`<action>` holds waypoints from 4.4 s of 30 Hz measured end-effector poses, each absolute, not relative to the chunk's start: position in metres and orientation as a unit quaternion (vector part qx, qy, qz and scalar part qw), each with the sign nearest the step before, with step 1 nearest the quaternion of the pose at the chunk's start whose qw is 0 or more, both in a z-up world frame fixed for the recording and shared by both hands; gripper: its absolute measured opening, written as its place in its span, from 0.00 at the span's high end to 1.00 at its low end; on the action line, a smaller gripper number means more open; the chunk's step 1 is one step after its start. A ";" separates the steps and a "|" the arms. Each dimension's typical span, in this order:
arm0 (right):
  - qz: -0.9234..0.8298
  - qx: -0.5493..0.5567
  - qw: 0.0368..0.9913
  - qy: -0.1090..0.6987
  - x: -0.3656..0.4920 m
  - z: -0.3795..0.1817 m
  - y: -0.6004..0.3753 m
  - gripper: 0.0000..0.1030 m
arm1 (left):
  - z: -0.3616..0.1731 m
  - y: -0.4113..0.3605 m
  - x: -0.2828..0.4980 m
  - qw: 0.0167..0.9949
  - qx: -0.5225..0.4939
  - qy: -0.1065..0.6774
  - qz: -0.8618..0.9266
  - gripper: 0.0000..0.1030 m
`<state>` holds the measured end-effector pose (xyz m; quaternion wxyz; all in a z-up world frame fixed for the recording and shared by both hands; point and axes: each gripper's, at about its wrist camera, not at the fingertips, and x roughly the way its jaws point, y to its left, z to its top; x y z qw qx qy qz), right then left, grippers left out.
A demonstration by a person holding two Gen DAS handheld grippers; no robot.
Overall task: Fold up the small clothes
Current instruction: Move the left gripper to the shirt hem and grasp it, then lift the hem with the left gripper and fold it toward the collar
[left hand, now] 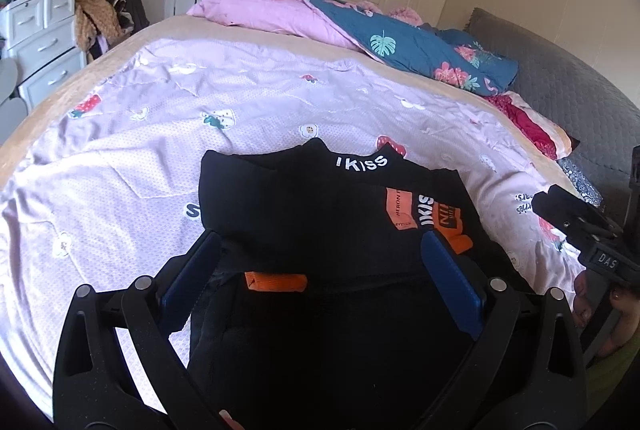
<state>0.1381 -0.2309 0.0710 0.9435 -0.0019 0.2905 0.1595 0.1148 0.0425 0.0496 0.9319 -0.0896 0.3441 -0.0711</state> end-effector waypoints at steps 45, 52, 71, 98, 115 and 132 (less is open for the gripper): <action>0.140 -0.023 0.922 0.361 0.060 0.030 -0.270 0.04 | -0.001 0.086 0.032 0.894 -0.084 0.439 -0.024 0.09; 0.132 -0.022 0.920 0.368 0.055 0.026 -0.278 0.04 | -0.006 0.090 0.020 0.890 -0.078 0.448 -0.021 0.09; 0.119 -0.030 0.917 0.381 0.038 0.016 -0.289 0.04 | -0.036 0.092 -0.017 0.868 -0.096 0.484 -0.060 0.37; 0.100 -0.057 0.892 0.437 -0.016 -0.026 -0.327 0.04 | -0.068 0.082 -0.023 0.853 -0.075 0.514 -0.054 0.83; 0.158 -0.091 0.853 0.489 -0.030 -0.056 -0.310 0.86 | -0.021 0.099 -0.039 0.886 -0.113 0.441 -0.090 0.97; 0.186 0.011 0.934 0.303 -0.020 0.042 -0.342 0.92 | 0.002 0.115 -0.033 0.897 -0.160 0.401 -0.092 0.97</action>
